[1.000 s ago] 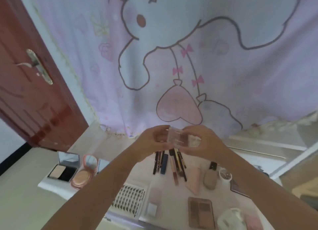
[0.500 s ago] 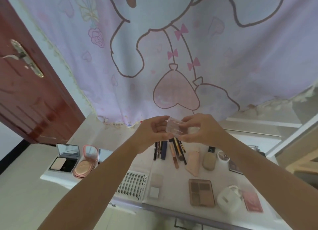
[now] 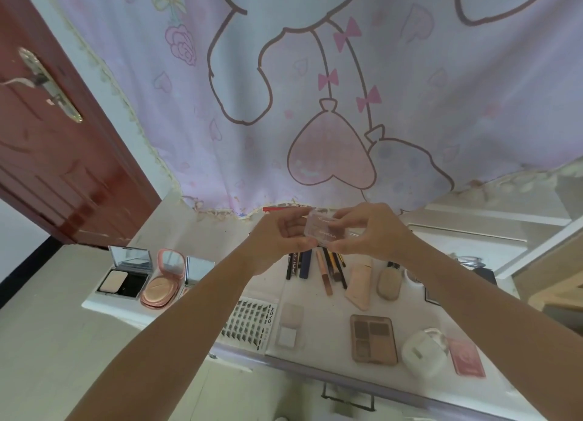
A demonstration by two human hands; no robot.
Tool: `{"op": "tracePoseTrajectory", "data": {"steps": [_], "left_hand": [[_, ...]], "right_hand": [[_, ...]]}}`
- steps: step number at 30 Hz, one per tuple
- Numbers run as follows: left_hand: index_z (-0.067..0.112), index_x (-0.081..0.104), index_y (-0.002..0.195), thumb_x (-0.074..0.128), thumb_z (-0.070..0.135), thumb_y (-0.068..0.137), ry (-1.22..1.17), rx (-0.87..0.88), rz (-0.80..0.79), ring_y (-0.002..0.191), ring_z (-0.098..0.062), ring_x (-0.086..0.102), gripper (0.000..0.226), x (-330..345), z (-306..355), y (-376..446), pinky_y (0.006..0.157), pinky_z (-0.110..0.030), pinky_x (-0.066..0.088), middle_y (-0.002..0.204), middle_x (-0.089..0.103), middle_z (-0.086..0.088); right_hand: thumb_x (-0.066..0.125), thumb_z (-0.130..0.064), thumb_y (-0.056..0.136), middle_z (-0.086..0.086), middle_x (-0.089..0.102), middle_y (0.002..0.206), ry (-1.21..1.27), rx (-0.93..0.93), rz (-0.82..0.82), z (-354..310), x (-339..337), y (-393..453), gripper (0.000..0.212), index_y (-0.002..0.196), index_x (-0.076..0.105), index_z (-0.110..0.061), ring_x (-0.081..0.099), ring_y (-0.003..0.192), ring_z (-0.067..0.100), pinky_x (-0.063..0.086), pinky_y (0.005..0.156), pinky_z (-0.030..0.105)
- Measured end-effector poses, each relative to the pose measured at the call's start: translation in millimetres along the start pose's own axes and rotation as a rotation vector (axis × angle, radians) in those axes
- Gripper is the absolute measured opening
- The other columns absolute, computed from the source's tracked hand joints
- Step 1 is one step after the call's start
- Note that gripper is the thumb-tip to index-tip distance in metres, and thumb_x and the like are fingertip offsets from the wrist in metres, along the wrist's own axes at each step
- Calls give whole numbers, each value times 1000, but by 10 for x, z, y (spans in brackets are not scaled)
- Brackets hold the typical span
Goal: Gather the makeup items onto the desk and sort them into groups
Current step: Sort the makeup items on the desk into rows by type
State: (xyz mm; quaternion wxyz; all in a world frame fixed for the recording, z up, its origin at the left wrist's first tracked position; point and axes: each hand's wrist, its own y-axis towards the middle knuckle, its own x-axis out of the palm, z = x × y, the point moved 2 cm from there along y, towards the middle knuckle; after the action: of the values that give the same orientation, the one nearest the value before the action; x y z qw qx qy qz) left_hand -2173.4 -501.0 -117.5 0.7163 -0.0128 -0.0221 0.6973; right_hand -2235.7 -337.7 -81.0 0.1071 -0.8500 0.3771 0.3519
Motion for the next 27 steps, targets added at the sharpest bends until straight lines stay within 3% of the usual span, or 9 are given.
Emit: {"op": "tracePoseTrajectory", "data": {"steps": [5, 8, 10, 12, 14, 17, 21, 24, 27], "left_hand": [[22, 58, 99, 56, -24, 70, 24, -19, 2, 76, 1, 67, 55, 4, -34, -30, 67, -13, 53, 79, 72, 14], [21, 55, 104, 55, -26, 70, 8, -43, 19, 75, 2, 66, 58, 13, -70, -39, 67, -13, 53, 86, 68, 5], [23, 49, 113, 55, -27, 70, 24, -76, 38, 73, 5, 65, 66, 6, -138, -63, 66, -11, 53, 89, 63, 3], [17, 43, 124, 55, -26, 71, 79, -127, 42, 70, 7, 64, 70, 1, -257, -129, 66, -11, 53, 86, 60, 2], [6, 42, 131, 59, -22, 71, 157, -201, 22, 66, 7, 63, 68, 33, -411, -221, 66, -11, 53, 83, 60, 0], [2, 46, 129, 65, -14, 72, 293, -309, 31, 63, 4, 61, 62, 115, -677, -352, 65, -9, 51, 78, 59, 2], [2, 46, 129, 69, -4, 74, 399, -481, 22, 65, -3, 59, 59, 323, -1033, -531, 64, -9, 49, 78, 58, -2], [4, 52, 125, 68, 9, 79, 572, -545, -2, 83, -11, 54, 49, 490, -1258, -603, 79, -21, 47, 89, 55, -4], [3, 56, 118, 66, 14, 80, 636, -635, 11, 88, -16, 55, 40, 595, -1406, -637, 74, -16, 39, 88, 54, -4]], "right_hand": [[75, -13, 68, -12, 60, 85, 119, 87, 2, 93, 27, 13, 30, 98, 71, -11, 64, 87, 17, 52, 78, 26], [72, -16, 73, -10, 64, 87, 160, 121, -36, 155, 4, 33, 21, 94, 71, -17, 62, 79, 6, 53, 68, 20], [64, -15, 80, -9, 69, 81, 401, 200, -74, 212, -45, 52, 11, 78, 74, -19, 65, 75, 5, 53, 65, 14], [54, -16, 87, 0, 70, 78, 596, 309, -131, 322, -23, 76, 29, 66, 74, -20, 67, 71, 12, 57, 72, 23], [49, -23, 90, 8, 68, 77, 562, 417, -196, 449, 95, 53, 29, 80, 72, -9, 65, 66, 18, 55, 73, 30], [47, -29, 92, 10, 66, 74, 486, 548, -234, 682, 383, -16, 35, 92, 66, 2, 63, 65, 19, 56, 64, 24], [44, -28, 95, 2, 64, 72, 316, 608, -281, 991, 739, -135, 30, 82, 63, -9, 52, 59, 12, 43, 51, 20], [45, -25, 94, -3, 65, 71, 254, 649, -329, 1201, 983, -255, 26, 84, 63, -9, 48, 55, 9, 37, 45, 17], [45, -27, 94, -4, 64, 82, 139, 624, -379, 1336, 1149, -349, 27, 77, 63, -15, 54, 68, 9, 43, 58, 16]]}}
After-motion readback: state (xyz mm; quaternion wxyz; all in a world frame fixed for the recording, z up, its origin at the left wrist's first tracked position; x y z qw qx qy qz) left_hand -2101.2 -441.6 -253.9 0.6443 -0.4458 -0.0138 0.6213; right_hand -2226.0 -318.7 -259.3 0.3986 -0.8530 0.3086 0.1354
